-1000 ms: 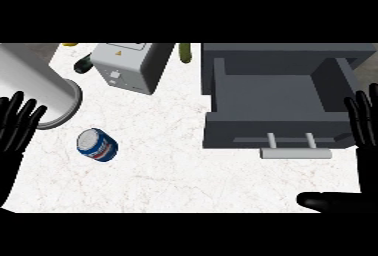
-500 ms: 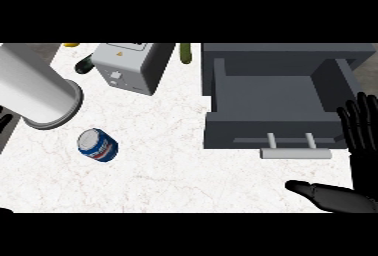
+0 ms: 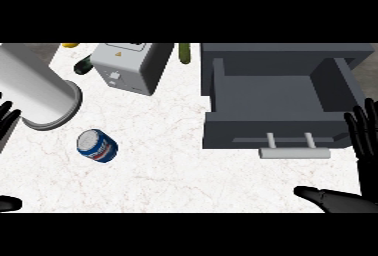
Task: Pick up the can, place it into the drawer and close the drawer
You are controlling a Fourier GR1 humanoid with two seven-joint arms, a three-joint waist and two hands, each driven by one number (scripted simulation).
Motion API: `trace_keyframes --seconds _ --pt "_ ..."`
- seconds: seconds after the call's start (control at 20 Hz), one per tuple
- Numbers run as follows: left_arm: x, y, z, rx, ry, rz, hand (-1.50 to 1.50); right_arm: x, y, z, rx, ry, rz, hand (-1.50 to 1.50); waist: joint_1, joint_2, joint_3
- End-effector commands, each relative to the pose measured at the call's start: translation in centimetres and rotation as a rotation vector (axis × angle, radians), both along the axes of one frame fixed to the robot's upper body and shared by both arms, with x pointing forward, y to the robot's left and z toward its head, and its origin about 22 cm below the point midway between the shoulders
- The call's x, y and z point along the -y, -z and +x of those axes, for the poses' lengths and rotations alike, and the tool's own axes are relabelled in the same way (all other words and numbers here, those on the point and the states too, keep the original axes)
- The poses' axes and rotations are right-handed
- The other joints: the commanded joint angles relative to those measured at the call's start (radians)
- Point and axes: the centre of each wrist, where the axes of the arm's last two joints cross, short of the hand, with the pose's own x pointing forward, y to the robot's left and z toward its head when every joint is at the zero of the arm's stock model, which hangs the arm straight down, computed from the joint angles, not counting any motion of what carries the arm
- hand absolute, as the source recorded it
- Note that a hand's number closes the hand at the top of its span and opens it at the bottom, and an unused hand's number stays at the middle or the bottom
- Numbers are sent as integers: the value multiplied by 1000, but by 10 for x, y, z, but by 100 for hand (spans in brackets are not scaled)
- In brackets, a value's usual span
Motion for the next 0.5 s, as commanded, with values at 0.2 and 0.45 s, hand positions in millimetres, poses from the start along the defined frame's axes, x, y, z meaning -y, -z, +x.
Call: trace_keyframes --seconds 0.2,0.45 --pt "16 49 1 -70 0 -2 -150 13 14 -11 29 11 14 -150 1 0 0" --pt "10 89 0 -98 -10 15 -150 8 -10 -22 37 3 -4 -150 -1 0 -1"
